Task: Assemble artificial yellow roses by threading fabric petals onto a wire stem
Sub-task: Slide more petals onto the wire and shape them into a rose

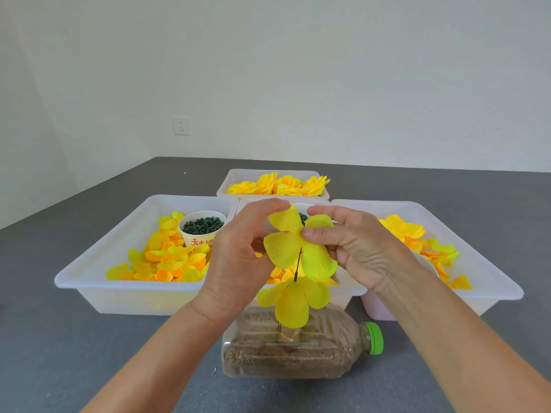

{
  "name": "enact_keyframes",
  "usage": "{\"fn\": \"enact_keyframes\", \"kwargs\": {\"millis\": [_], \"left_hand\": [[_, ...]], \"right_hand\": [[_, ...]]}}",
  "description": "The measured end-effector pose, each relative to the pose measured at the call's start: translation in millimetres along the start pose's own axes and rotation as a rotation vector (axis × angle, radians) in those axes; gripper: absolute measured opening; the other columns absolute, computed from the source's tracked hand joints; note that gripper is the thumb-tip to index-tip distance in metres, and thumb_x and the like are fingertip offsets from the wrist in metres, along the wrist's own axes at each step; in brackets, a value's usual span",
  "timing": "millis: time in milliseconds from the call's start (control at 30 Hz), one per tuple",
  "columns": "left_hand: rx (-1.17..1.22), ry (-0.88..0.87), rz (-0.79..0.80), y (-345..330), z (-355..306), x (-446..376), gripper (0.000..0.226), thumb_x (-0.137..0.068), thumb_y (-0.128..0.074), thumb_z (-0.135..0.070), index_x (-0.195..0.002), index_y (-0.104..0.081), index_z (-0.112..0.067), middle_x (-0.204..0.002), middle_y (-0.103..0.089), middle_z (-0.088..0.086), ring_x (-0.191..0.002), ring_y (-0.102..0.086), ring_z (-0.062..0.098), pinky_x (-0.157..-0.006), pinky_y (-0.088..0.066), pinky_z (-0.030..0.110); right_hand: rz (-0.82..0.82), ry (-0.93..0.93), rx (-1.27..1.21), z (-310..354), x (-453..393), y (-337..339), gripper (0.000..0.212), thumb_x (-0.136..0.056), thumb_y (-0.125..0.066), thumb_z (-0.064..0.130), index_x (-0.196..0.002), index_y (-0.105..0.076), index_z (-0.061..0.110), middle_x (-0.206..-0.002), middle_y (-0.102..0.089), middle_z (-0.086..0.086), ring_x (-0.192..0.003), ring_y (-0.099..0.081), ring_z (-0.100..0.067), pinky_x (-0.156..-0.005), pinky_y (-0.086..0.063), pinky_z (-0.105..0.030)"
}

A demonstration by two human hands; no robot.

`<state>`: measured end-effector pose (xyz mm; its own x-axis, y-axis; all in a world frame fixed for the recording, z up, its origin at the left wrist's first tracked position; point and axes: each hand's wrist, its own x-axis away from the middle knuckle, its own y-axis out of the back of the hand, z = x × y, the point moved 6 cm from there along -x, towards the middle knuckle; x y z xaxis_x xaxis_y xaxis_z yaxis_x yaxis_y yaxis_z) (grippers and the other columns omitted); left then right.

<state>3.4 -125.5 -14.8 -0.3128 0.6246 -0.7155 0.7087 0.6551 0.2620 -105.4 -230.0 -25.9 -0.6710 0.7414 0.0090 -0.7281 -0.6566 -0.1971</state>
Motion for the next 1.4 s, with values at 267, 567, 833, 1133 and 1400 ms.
{"fn": "enact_keyframes", "kwargs": {"millis": [267, 567, 833, 1133, 1400], "left_hand": [[-0.201, -0.195, 0.028, -4, -5, 3, 0.031, -0.068, -0.072, 0.009, -0.096, -0.073, -0.005, -0.102, -0.067, 0.003, -0.094, -0.061, 0.008, -0.082, -0.049, 0.017], [-0.265, -0.270, -0.027, -5, -5, 7, 0.014, -0.069, -0.071, 0.001, -0.082, -0.075, -0.002, -0.100, -0.069, 0.007, -0.085, -0.067, 0.019, -0.069, -0.056, 0.031], [-0.308, -0.276, -0.021, -6, -6, 4, 0.018, -0.072, -0.069, -0.002, -0.088, -0.075, -0.006, -0.096, -0.070, 0.004, -0.082, -0.067, 0.016, -0.070, -0.055, 0.030], [-0.321, -0.259, 0.019, -9, -4, 4, 0.020, -0.071, -0.067, 0.000, -0.088, -0.075, -0.006, -0.094, -0.070, 0.003, -0.082, -0.066, 0.013, -0.071, -0.054, 0.029], [-0.390, -0.323, 0.058, -9, -12, 2, 0.024, -0.081, -0.054, -0.015, -0.089, -0.075, -0.009, -0.095, -0.071, 0.003, -0.077, -0.069, 0.020, -0.059, -0.056, 0.037]], "right_hand": [[0.030, -0.122, 0.096, -9, -2, 4, 0.029, -0.069, -0.072, 0.002, -0.095, -0.064, 0.015, -0.073, -0.070, -0.003, -0.060, -0.065, -0.015, -0.062, -0.053, -0.027], [0.090, -0.181, 0.048, -11, -3, 4, 0.025, -0.076, -0.065, -0.004, -0.093, -0.065, 0.014, -0.068, -0.069, -0.004, -0.053, -0.065, -0.015, -0.053, -0.054, -0.024], [0.033, -0.196, 0.056, -9, -5, 4, 0.021, -0.077, -0.064, -0.005, -0.091, -0.064, 0.011, -0.060, -0.067, -0.004, -0.044, -0.061, -0.014, -0.040, -0.046, -0.020], [0.042, -0.315, -0.008, -20, -8, 4, 0.013, -0.080, -0.062, 0.001, -0.085, -0.066, 0.013, -0.057, -0.065, 0.000, -0.045, -0.061, -0.012, -0.047, -0.050, -0.021], [0.064, -0.386, -0.068, -25, -7, 0, 0.014, -0.081, -0.058, 0.001, -0.081, -0.064, 0.014, -0.061, -0.069, -0.001, -0.047, -0.064, -0.014, -0.052, -0.053, -0.024]]}}
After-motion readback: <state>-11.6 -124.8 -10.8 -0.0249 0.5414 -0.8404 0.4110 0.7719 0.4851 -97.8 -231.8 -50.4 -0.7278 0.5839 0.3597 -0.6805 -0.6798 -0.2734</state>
